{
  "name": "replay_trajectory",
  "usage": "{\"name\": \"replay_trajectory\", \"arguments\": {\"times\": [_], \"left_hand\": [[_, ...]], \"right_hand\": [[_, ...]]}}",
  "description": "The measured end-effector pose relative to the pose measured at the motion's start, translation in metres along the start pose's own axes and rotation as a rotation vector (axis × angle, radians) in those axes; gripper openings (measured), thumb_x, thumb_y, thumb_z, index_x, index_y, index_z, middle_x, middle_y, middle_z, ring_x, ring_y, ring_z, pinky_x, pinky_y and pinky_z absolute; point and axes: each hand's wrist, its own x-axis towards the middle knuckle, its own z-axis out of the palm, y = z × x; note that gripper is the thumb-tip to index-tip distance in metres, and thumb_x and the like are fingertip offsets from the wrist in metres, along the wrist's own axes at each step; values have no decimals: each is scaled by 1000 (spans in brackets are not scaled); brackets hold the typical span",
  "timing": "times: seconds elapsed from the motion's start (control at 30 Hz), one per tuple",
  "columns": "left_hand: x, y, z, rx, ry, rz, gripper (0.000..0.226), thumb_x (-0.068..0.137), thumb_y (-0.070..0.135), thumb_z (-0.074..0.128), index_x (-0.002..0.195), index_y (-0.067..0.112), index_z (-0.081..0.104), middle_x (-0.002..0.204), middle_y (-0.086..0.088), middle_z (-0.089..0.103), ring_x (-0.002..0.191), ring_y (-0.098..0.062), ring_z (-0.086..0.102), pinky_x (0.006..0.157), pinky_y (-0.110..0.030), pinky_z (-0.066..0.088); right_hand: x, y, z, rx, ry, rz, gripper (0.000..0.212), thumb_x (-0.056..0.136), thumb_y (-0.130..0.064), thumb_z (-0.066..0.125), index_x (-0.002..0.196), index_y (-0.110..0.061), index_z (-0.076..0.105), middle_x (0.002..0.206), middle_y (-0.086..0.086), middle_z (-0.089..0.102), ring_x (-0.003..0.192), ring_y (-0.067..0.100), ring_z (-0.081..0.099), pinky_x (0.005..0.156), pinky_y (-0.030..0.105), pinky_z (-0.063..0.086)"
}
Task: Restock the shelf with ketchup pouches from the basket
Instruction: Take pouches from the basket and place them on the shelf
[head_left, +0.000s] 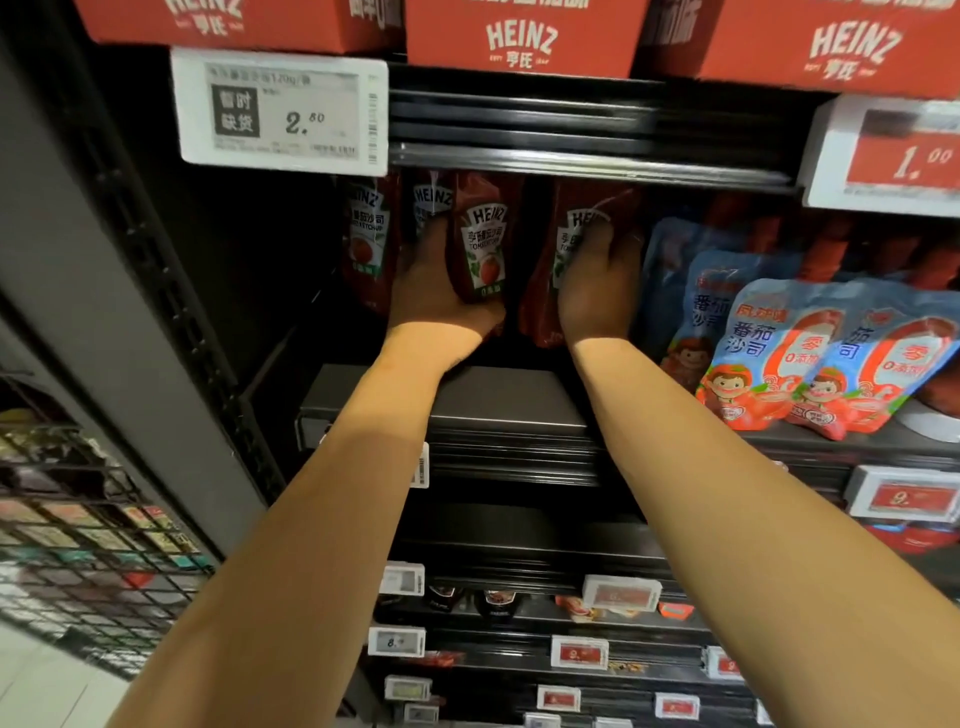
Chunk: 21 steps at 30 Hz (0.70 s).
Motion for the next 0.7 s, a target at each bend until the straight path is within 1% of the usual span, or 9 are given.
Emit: {"name": "replay_trajectory", "arguments": {"times": [0.07, 0.1, 0.2, 0.27, 0.37, 0.47, 0.53, 0.6, 0.7], "left_hand": [[-1, 0, 1, 27, 4, 20, 88, 69, 28, 86, 146, 21, 43, 139, -6, 58, 127, -28, 55, 108, -39, 46], [-1, 1, 1, 46, 10, 38, 86, 70, 27, 86, 144, 19, 44, 138, -7, 59, 127, -29, 56, 108, -37, 45], [-3, 4, 4, 116, 14, 70, 80, 75, 25, 84, 144, 16, 46, 140, -9, 58, 128, -29, 55, 107, -30, 42], [-5, 5, 6, 146, 24, 73, 75, 77, 23, 83, 143, 14, 48, 139, -9, 59, 127, -29, 55, 106, -29, 42], [-8, 9, 10, 193, 40, 70, 67, 80, 21, 80, 140, 11, 51, 133, -13, 62, 123, -34, 59, 108, -36, 44], [-10, 13, 14, 283, 38, 33, 63, 83, 21, 75, 140, 12, 50, 128, -17, 64, 119, -40, 59, 103, -43, 49], [-9, 15, 19, 356, 26, 12, 64, 86, 20, 71, 144, 11, 46, 132, -21, 60, 124, -44, 54, 108, -46, 44], [-8, 19, 24, 428, -3, 35, 65, 90, 19, 66, 149, 7, 40, 140, -22, 54, 131, -44, 47, 113, -44, 36], [-8, 22, 28, 431, 4, 124, 53, 91, 13, 64, 141, 0, 49, 135, -26, 56, 127, -46, 47, 108, -45, 38]], "right_hand": [[-3, 2, -1, -1, -15, -84, 47, 101, -28, 44, 140, -2, 46, 136, 20, 58, 112, 16, 48, 73, -4, 24], [-4, 3, -2, -20, -34, -118, 56, 97, -33, 46, 143, -2, 41, 139, 19, 57, 111, 12, 45, 76, -7, 22], [-5, 6, -7, -109, -129, -175, 85, 80, -50, 68, 147, -11, 31, 144, 8, 52, 123, 14, 51, 94, 10, 29], [-5, 11, -7, -214, -177, -173, 96, 70, -47, 80, 146, -15, 29, 141, 8, 51, 124, 21, 53, 97, 20, 36], [-9, 17, -9, -395, -202, -150, 103, 71, -47, 81, 148, -10, 25, 141, 16, 46, 128, 32, 49, 99, 33, 40], [-12, 18, -9, -506, -213, -94, 105, 78, -55, 72, 152, -5, 17, 145, 21, 42, 131, 37, 45, 103, 42, 42], [-12, 17, -8, -536, -216, -63, 101, 83, -54, 67, 153, -2, 16, 145, 25, 40, 132, 40, 44, 105, 44, 41], [-13, 16, -8, -549, -198, -65, 100, 87, -48, 65, 157, -4, 8, 150, 25, 33, 138, 40, 37, 110, 46, 37], [-17, 14, -9, -569, -160, -157, 102, 88, -39, 66, 159, -8, 0, 156, 25, 21, 143, 41, 28, 115, 46, 32]]}}
